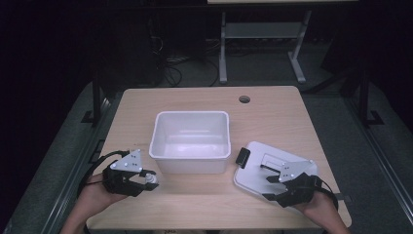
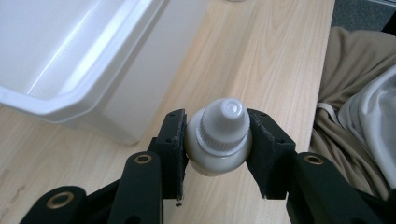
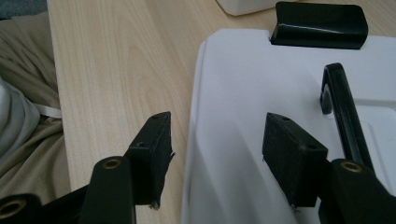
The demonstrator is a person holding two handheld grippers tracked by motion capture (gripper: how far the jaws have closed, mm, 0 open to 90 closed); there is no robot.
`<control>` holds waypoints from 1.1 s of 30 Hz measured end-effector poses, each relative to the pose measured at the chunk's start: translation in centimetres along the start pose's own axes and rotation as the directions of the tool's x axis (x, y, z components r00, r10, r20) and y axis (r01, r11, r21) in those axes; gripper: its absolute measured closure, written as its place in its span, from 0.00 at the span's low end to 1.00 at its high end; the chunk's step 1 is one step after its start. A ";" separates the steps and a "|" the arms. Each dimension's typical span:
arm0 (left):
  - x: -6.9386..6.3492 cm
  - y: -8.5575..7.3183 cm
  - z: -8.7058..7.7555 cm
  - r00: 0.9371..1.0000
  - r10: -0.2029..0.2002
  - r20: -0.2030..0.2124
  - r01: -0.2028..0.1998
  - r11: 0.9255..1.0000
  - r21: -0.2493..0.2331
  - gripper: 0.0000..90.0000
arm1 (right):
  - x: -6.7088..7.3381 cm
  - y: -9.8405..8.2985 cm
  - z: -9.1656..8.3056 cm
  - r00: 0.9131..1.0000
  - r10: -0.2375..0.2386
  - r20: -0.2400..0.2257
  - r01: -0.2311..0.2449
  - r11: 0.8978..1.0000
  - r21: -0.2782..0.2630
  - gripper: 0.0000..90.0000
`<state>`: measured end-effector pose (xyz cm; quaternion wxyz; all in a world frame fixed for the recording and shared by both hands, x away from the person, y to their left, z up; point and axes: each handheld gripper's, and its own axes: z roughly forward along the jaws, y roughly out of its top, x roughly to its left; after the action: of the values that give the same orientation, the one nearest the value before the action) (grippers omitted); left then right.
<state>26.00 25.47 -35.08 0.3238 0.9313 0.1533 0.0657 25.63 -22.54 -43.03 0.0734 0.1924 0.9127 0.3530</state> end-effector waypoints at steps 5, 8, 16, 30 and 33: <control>0.2 0.4 -0.4 1.000 0.003 -0.008 -0.003 1.000 -0.005 0.66 | 0.0 0.1 0.0 1.000 0.002 0.000 -0.002 1.000 -0.001 0.46; 0.4 0.6 -0.7 1.000 0.003 -0.008 -0.003 1.000 -0.001 0.66 | 0.0 0.1 0.0 1.000 0.002 0.000 -0.002 1.000 0.000 0.46; 0.6 1.1 -1.2 1.000 0.001 -0.015 -0.001 1.000 -0.003 0.66 | 0.0 0.1 -0.1 1.000 -0.002 0.001 0.002 1.000 -0.001 0.46; 1.2 1.8 -1.7 1.000 -0.003 -0.014 0.003 1.000 0.002 0.66 | 0.1 0.1 -0.1 1.000 0.003 -0.002 -0.003 1.000 -0.003 0.46; 1.3 2.0 -1.8 1.000 -0.008 -0.016 0.007 1.000 -0.005 0.66 | 0.1 0.1 0.0 1.000 -0.003 -0.005 0.003 1.000 -0.003 0.46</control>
<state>27.29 25.51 -32.38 0.3252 0.9293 0.1592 0.0724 25.59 -22.48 -42.97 0.0721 0.1901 0.9126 0.3546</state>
